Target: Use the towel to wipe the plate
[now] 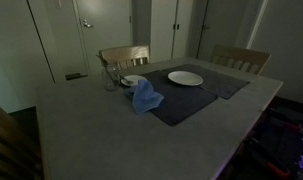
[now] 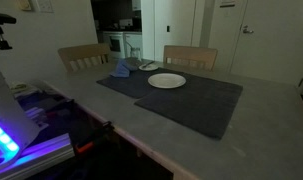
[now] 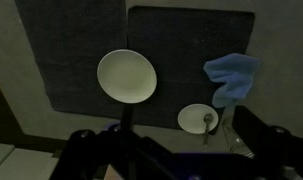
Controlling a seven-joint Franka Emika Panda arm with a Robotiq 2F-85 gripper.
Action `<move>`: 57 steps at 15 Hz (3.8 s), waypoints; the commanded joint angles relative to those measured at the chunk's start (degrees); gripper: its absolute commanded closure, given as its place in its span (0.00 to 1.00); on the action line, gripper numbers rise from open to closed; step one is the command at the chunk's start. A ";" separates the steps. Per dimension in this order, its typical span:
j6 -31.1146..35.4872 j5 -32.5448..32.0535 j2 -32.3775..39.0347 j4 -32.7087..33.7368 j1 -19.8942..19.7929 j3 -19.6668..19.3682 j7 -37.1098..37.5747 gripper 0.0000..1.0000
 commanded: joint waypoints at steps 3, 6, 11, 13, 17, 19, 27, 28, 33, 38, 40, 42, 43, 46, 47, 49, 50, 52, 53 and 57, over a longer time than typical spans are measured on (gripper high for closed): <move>-0.13 -0.58 0.15 0.10 0.86 -0.69 0.48 0.00; -0.13 -0.58 0.15 0.10 0.86 -0.69 0.48 0.00; -0.13 -0.58 0.15 0.10 0.86 -0.69 0.48 0.00; 0.24 -0.29 0.30 -0.05 1.30 -0.89 -0.22 0.00; 1.17 1.25 0.50 -0.56 3.18 -2.54 -2.72 0.00; 2.31 2.34 0.08 -1.37 4.15 -4.06 -4.12 0.00; 6.82 7.77 2.86 -4.30 7.17 -7.51 -10.46 0.00; 6.91 7.96 3.72 -4.43 7.46 -7.39 -11.08 0.00; 9.49 8.90 9.12 -4.61 9.00 -7.02 -13.06 0.00; 16.17 11.12 14.92 -4.44 10.77 -7.09 -15.18 0.00; 18.43 12.07 17.29 -4.07 11.37 -7.19 -16.03 0.00; 20.20 12.94 19.54 -3.38 11.94 -7.11 -17.00 0.00; 21.37 13.32 20.75 -3.08 12.21 -7.08 -17.64 0.00; 24.33 14.54 24.97 -1.23 13.03 -7.06 -19.81 0.00; 25.27 15.02 26.62 -0.31 13.30 -7.03 -20.66 0.00; 26.66 16.31 30.18 1.77 13.72 -6.94 -22.38 0.00; 27.28 17.26 32.33 2.94 13.94 -6.79 -23.41 0.00; 28.16 18.84 36.59 5.30 13.97 -6.16 -25.05 0.00; 28.63 19.02 39.35 6.81 13.76 -5.58 -25.54 0.00; 28.59 17.90 48.52 12.50 12.16 -3.38 -26.25 0.00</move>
